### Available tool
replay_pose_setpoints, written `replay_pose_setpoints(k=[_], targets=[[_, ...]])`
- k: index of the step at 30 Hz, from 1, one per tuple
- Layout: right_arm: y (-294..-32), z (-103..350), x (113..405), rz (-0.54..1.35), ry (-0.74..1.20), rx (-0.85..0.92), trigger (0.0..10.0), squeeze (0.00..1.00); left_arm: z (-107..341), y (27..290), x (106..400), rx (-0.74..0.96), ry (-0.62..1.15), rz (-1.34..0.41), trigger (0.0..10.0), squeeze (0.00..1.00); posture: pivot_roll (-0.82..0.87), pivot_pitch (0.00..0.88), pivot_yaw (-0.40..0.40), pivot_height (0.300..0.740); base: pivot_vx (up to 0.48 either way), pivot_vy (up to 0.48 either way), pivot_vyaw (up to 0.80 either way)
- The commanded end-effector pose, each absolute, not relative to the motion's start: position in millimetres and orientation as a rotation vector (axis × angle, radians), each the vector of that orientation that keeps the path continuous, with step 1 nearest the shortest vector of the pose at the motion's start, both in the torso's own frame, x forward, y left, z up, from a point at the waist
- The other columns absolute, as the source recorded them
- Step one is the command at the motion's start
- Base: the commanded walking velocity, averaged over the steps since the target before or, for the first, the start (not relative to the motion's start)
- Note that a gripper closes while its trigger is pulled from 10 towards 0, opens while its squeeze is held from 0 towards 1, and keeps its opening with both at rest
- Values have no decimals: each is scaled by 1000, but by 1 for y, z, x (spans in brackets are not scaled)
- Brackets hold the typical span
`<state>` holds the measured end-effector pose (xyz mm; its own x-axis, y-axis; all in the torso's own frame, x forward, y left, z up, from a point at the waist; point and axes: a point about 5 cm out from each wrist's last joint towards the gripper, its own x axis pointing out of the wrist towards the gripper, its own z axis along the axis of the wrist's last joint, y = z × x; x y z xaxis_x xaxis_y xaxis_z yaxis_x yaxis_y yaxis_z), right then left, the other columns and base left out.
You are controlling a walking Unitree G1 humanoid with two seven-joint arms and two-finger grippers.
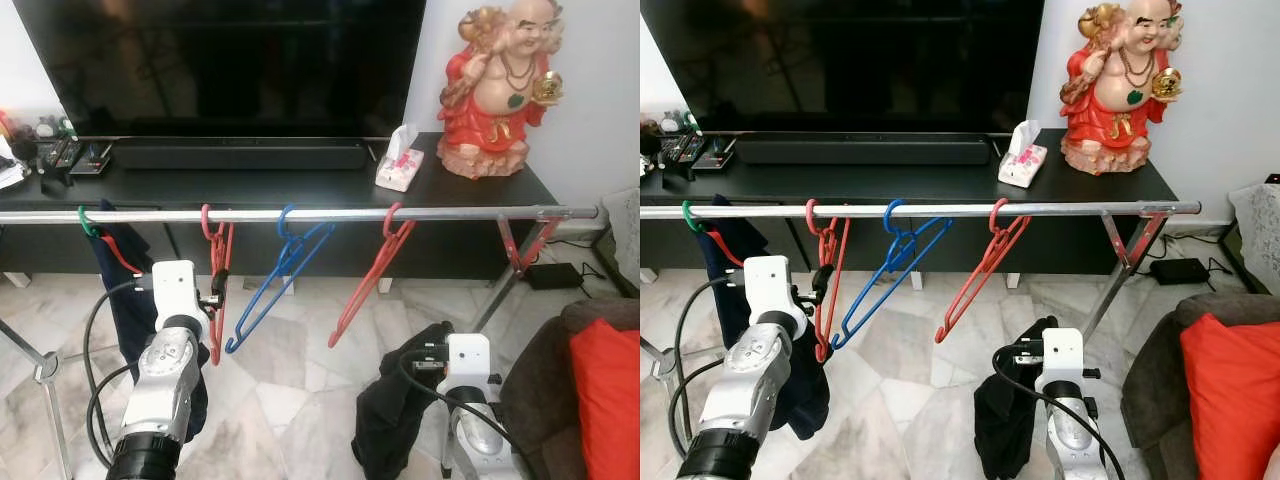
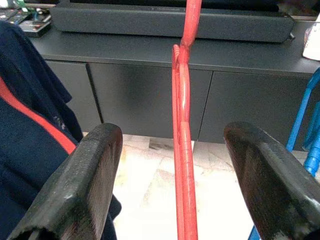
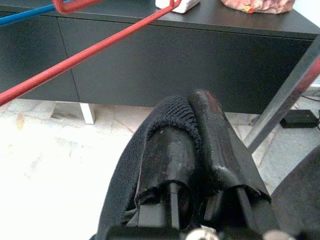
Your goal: Hang hanger
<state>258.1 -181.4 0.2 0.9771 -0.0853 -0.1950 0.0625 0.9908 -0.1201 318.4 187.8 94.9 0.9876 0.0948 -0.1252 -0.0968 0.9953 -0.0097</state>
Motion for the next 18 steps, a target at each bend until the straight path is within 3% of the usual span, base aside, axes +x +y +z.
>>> replay_pose_setpoints(k=[1,5,11,12,13,18], targets=[[-177,6,265,-61,175,-116,10000,0,105,188,329,-2,93,81,10000,0,-73,0,-14,740,0,0,0],[-177,7,265,-57,170,-119,10000,0,110,186,348,88,135,60,10000,0,-81,0,-9,740,0,0,0],[-182,6,264,-66,175,-124,10000,0,113,191,363,17,198,112,10000,0,-92,0,-8,740,0,0,0],[-182,6,264,-66,175,-126,10000,0,114,193,365,0,205,126,10000,212,-93,0,-8,740,0,0,0],[-182,7,264,-65,174,-127,10000,0,114,194,367,-13,206,133,10000,1000,-96,0,-9,740,0,0,0],[-183,8,265,-65,168,-130,10000,0,118,196,372,-51,211,162,10000,1000,-95,0,-14,740,0,0,0]])
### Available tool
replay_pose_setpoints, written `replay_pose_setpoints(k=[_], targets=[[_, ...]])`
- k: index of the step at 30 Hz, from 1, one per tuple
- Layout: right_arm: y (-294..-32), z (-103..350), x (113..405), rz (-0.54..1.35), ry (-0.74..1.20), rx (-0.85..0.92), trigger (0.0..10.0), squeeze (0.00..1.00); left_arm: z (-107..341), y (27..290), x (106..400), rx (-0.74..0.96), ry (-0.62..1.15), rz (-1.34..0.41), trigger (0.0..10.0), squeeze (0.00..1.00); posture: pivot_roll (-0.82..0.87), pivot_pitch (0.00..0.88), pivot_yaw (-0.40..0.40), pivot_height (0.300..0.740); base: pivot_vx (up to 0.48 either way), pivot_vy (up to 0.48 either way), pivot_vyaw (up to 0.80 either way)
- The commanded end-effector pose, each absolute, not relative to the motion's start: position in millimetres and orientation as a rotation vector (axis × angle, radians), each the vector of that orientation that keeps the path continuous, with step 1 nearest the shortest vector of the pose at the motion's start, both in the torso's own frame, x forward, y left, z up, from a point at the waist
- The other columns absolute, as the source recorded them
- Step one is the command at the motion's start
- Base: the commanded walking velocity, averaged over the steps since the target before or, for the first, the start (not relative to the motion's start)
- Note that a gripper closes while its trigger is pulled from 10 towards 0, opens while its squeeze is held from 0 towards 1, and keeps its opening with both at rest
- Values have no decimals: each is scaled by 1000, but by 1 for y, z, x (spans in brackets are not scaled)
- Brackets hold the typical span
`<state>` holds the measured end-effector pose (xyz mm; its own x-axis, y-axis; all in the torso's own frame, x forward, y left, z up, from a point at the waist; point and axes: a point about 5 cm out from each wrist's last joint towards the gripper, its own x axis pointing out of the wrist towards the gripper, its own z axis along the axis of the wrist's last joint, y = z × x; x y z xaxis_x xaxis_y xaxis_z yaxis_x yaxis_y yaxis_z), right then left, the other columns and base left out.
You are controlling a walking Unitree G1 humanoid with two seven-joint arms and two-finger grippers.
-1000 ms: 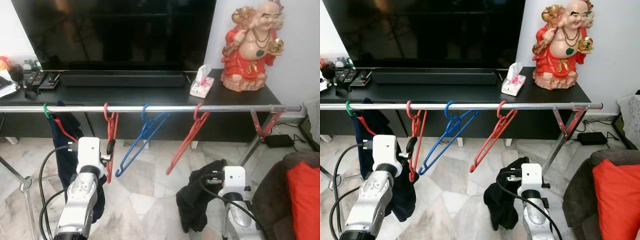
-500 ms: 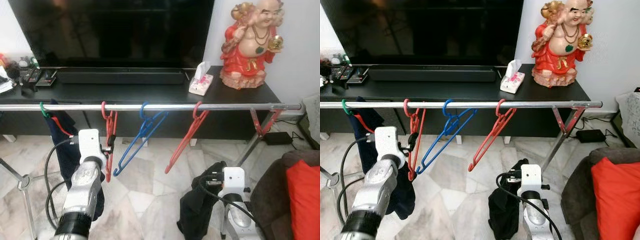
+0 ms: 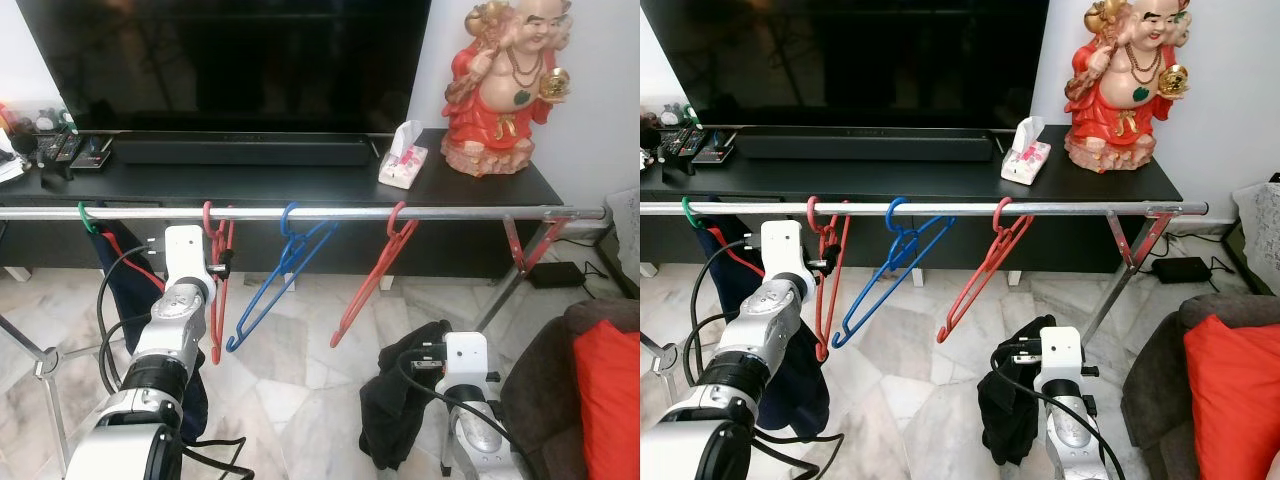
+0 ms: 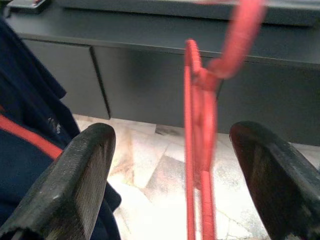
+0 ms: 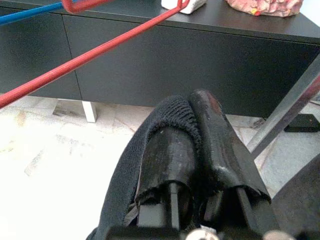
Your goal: Hang hanger
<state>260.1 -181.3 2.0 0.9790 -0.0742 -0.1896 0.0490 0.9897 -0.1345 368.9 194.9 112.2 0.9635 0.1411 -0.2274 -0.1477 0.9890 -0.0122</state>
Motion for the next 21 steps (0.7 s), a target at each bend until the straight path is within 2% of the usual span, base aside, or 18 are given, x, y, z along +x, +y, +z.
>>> replay_pose_setpoints(k=[1,4,5,6,21], targets=[[-183,9,266,-64,168,-130,10000,0,119,197,374,-53,211,165,10000,1000,-95,0,-14,740,0,0,0],[-181,8,266,-59,169,-130,10000,0,117,197,374,-66,228,159,10000,1000,-92,0,-18,740,0,0,0],[-180,8,266,-54,172,-130,10000,0,116,192,375,-76,231,110,10000,851,-92,0,-19,740,0,0,0],[-179,7,266,-49,174,-131,10000,0,116,189,376,-83,222,71,10000,0,-95,0,-19,740,0,0,0],[-182,8,264,-58,169,-136,10000,0,114,181,379,42,214,41,10000,0,-113,0,-21,740,0,0,0]])
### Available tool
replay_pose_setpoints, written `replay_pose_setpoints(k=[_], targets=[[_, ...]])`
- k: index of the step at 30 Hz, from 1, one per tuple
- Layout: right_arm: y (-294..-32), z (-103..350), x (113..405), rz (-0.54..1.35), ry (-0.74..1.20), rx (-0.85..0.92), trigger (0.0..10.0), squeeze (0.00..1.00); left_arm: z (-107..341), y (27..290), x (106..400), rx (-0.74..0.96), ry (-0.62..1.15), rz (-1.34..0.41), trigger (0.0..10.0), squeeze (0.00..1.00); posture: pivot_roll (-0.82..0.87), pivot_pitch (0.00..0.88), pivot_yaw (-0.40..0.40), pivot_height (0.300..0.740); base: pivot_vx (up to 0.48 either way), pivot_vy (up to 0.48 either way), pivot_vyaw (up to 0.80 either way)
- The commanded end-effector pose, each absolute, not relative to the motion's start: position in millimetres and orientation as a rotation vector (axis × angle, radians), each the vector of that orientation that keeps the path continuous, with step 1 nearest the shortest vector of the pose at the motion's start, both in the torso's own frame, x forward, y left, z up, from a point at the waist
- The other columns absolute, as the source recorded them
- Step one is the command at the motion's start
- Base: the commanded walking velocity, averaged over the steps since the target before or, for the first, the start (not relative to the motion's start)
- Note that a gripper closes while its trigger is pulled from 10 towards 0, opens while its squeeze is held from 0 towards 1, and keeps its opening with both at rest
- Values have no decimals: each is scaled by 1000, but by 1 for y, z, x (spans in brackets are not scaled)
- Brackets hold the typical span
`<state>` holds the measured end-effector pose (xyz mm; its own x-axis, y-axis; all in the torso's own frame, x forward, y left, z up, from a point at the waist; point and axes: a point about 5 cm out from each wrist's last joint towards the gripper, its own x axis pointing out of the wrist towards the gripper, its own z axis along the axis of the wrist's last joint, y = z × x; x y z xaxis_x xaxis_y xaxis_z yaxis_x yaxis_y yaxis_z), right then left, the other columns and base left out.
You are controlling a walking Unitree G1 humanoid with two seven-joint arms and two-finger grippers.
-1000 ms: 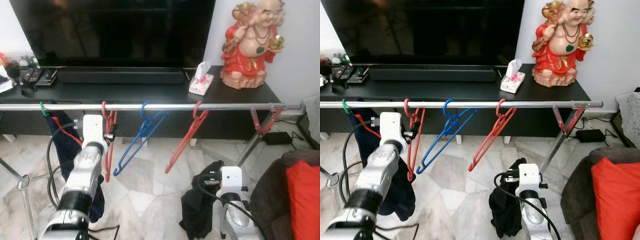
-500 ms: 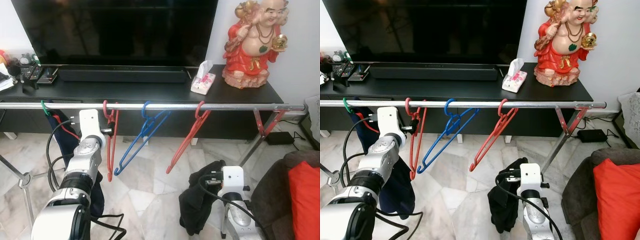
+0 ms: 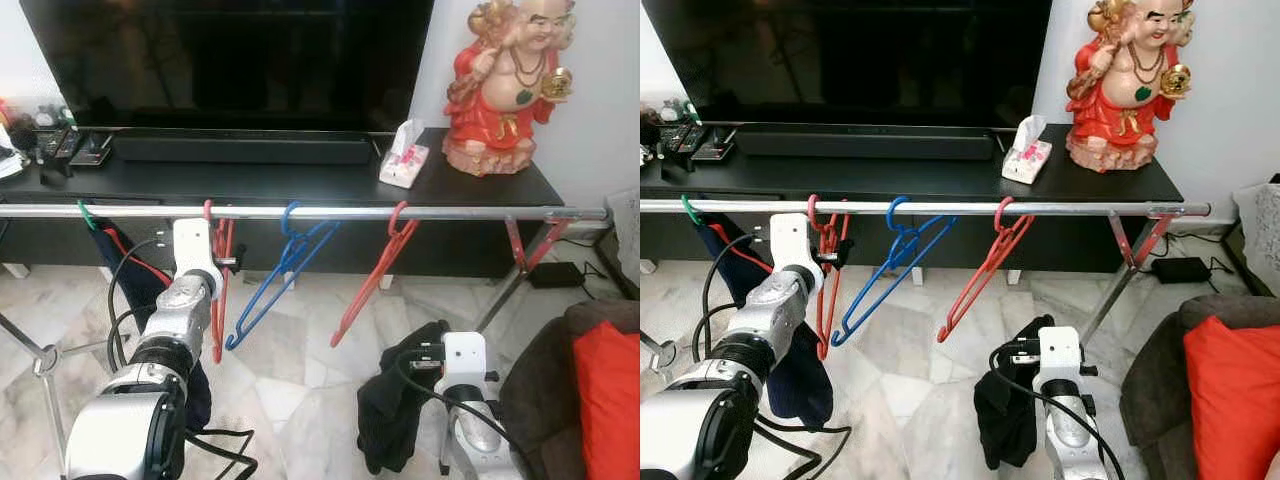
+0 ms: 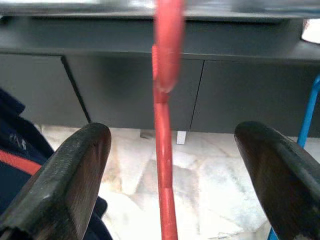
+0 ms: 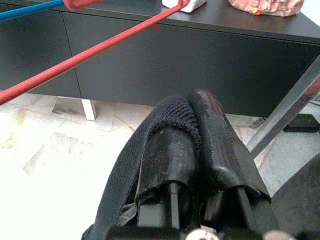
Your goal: Hang hanger
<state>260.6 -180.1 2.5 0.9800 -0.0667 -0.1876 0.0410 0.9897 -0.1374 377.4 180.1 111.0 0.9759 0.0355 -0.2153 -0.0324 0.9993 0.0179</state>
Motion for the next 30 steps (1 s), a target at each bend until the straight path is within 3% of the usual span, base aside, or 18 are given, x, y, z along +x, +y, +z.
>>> replay_pose_setpoints(k=[1,5,6,7,12,13,15,17,18,30], targets=[[-181,8,263,-56,167,-136,10000,0,113,182,379,49,218,46,10000,0,-114,0,-21,740,0,0,0],[-181,8,263,-56,168,-134,10000,0,108,181,378,42,233,52,10000,0,-114,0,-21,740,0,0,0],[-181,8,263,-57,169,-134,10000,0,107,180,378,42,235,52,6000,0,-115,0,-20,740,0,0,0],[-181,8,263,-57,168,-133,10000,0,104,179,376,43,242,52,2745,0,-115,0,-20,740,0,0,0],[-180,8,263,-56,166,-132,10000,0,102,179,375,41,246,60,2784,0,-118,0,-20,740,0,0,0],[-180,8,263,-57,167,-132,10000,0,101,179,375,41,246,63,1765,0,-118,0,-20,740,0,0,0],[-180,8,262,-58,167,-132,10000,0,101,178,375,36,243,64,1059,0,-122,0,-20,740,0,0,0],[-180,7,261,-58,168,-133,10000,0,100,178,374,31,242,64,980,0,-124,0,-19,740,0,0,0],[-180,7,261,-58,167,-134,10000,0,98,177,374,30,245,64,0,0,-126,0,-19,740,0,0,0],[-181,8,261,-59,168,-138,10000,0,93,180,371,-3,267,107,0,0,-127,0,-21,740,0,0,0]])
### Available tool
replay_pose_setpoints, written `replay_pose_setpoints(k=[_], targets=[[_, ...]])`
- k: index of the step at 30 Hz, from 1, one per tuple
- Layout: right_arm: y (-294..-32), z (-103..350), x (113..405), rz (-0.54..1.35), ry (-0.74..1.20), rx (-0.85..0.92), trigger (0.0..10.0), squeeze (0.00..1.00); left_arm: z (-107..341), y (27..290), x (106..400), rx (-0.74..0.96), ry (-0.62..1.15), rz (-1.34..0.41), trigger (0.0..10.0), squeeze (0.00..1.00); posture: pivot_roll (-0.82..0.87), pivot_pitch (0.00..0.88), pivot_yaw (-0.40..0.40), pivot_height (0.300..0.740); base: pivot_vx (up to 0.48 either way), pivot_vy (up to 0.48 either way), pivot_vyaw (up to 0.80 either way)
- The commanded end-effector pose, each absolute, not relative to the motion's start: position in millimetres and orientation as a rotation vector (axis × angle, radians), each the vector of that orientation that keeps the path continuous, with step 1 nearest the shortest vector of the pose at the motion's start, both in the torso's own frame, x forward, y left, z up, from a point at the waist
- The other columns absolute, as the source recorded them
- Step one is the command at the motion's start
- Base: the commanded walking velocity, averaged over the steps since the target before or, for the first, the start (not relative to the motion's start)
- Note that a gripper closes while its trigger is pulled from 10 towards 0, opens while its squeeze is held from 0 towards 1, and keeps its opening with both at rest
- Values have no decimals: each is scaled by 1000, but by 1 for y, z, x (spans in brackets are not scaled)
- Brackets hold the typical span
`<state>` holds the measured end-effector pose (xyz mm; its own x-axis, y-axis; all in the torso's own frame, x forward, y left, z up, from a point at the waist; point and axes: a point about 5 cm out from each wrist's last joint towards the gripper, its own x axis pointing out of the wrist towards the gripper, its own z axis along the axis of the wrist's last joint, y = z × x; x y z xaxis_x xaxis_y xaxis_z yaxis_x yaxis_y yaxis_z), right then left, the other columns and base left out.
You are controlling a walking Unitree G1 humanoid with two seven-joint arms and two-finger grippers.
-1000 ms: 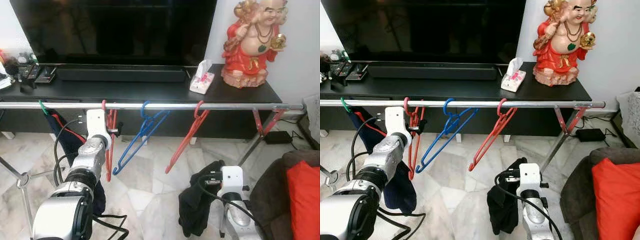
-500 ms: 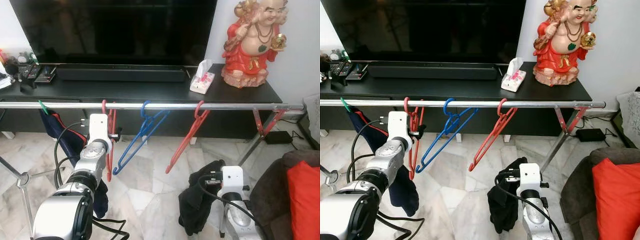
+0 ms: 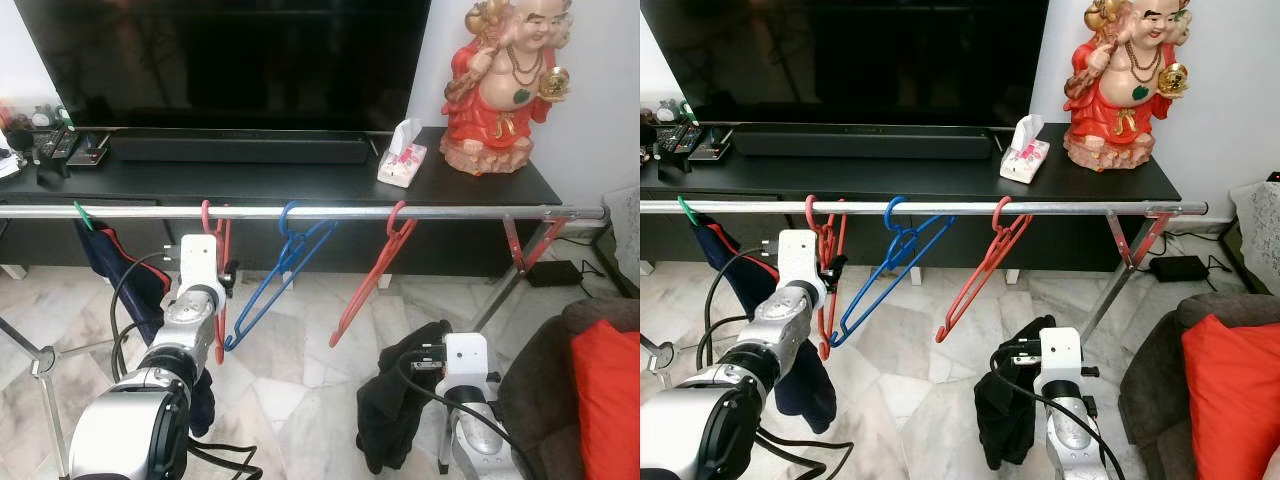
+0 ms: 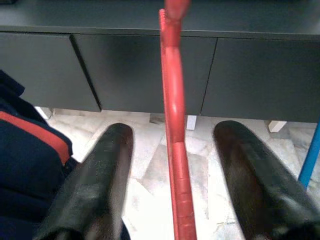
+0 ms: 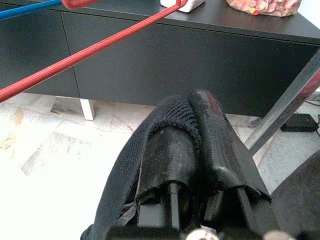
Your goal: Hang hanger
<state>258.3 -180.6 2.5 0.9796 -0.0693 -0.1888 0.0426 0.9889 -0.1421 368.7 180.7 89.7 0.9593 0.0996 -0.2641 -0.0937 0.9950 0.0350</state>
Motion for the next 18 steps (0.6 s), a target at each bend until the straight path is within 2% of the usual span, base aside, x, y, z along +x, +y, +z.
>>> replay_pose_setpoints(k=[1,18], targets=[[-181,8,261,-60,167,-137,10000,0,93,180,371,-1,269,112,0,0,-127,0,-21,740,0,0,0],[-183,9,263,-65,168,-133,10000,0,92,180,371,4,275,118,0,0,-128,0,-20,740,0,0,0]])
